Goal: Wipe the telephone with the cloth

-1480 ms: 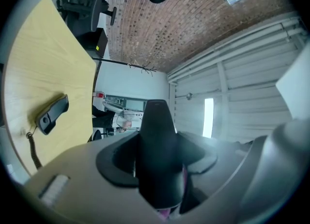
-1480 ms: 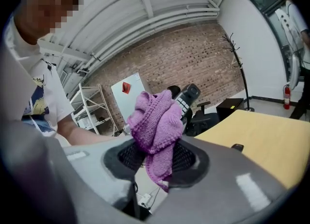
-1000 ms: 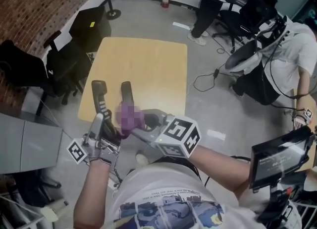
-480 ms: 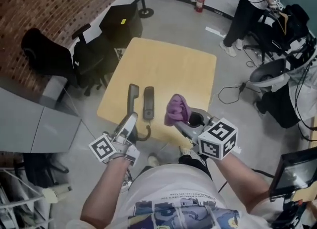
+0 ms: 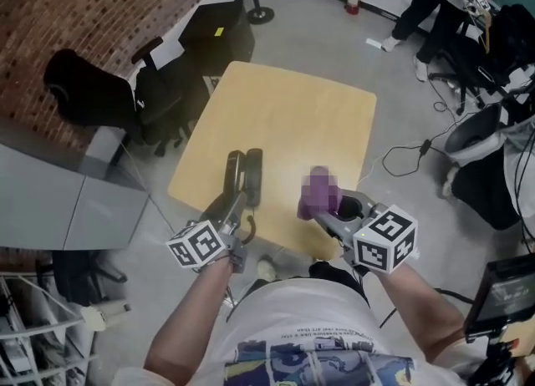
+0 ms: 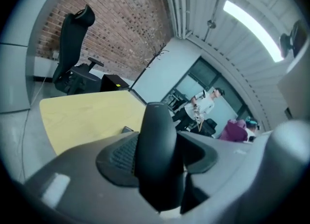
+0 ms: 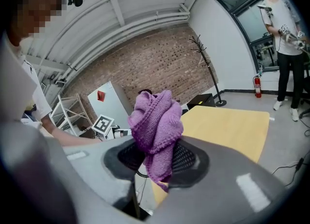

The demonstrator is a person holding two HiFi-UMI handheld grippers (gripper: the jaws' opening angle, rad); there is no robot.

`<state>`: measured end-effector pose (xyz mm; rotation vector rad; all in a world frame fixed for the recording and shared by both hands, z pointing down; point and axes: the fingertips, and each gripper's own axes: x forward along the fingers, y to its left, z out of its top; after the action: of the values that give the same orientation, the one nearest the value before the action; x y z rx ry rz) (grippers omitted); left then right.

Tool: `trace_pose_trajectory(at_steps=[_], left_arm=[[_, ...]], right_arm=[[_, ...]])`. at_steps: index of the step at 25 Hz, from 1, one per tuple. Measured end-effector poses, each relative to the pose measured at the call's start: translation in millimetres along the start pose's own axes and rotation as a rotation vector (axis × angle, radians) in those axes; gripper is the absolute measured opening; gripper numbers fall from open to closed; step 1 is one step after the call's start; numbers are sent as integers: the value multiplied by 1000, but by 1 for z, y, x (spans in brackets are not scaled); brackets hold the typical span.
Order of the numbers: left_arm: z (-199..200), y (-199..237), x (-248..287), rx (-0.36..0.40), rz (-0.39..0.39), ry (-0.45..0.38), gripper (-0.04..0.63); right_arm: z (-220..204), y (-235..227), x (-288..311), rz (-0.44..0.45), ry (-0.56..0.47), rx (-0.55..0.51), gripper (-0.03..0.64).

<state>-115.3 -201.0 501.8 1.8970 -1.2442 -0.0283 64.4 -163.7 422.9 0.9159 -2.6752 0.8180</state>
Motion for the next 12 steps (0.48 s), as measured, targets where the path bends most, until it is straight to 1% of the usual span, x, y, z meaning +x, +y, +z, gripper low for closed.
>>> trace_pose_trajectory(at_steps=[5,8,12], left_arm=[[-9,21,18,94,123,39,255],[-14,31,30,144,181,60,255],[-25,40,48,192,244,82,255]], right_arm=[[-2,-15,-3,15,6,9,121],[-4,-22,-4,28,18,7,121],[-6,-34,-12,45,43,16,121]])
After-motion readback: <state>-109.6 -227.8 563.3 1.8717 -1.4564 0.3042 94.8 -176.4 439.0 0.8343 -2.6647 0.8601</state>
